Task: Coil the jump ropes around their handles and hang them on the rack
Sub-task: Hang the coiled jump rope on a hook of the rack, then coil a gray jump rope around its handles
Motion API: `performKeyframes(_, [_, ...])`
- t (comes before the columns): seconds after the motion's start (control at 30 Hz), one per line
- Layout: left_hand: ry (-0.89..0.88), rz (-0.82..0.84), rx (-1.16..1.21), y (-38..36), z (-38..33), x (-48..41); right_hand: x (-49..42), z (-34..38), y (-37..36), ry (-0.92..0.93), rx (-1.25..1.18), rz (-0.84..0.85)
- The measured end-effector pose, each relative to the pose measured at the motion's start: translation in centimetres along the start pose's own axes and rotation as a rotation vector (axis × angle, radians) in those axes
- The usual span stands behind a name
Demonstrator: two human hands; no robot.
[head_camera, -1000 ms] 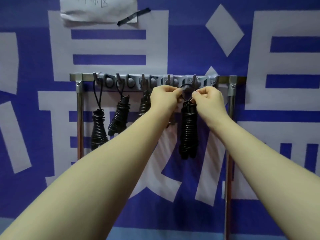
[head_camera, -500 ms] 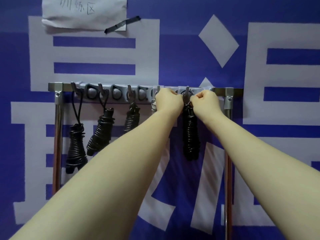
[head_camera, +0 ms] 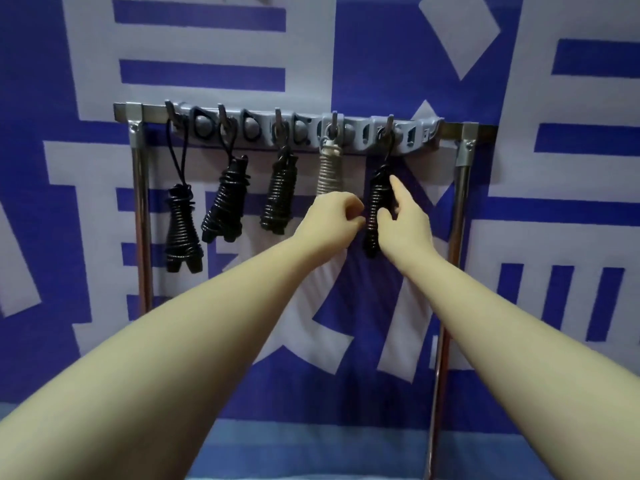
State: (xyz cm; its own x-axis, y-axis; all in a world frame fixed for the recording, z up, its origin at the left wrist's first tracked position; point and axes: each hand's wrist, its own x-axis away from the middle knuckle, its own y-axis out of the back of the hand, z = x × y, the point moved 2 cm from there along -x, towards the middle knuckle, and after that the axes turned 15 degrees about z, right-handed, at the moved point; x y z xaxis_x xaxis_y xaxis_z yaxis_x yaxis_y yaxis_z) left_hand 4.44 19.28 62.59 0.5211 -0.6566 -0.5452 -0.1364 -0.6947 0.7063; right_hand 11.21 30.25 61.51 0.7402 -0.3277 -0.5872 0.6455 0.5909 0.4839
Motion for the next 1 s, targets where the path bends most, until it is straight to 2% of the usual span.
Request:
performKeyframes(0.1, [0.067,0.097,-0.084,-1.0,2.1,4.0,4.1,-0.9,-2.4,-0.056,-0.007,0.032])
performKeyframes(0.3, [0.320,0.436,-0.147,-4.0,7.3,14.1,12.7,-3.5,-7.4,-0.240,-0.053,0.204])
performKeyframes(0.43, [0.435,0.589,-0.188,-6.7,10.6,21.1,18.4,-5.4,-11.4,-0.367,0.084,0.533])
performKeyframes(0.7, [0.670,0.843,-0.110,-14.6,17.4,32.9,29.1,-12.5,-20.7,-0.464,0.377,1.249])
performKeyframes(0.8, [0.749,0.914,-0.055,-17.6,20.2,36.2,32.4,-15.7,-24.4,-0.523,0.406,1.388])
performKeyframes(1.0, [0.833,1.061,-0.070,-22.3,25.1,41.7,36.0,-21.0,-30.8,-0.551,0.417,1.548])
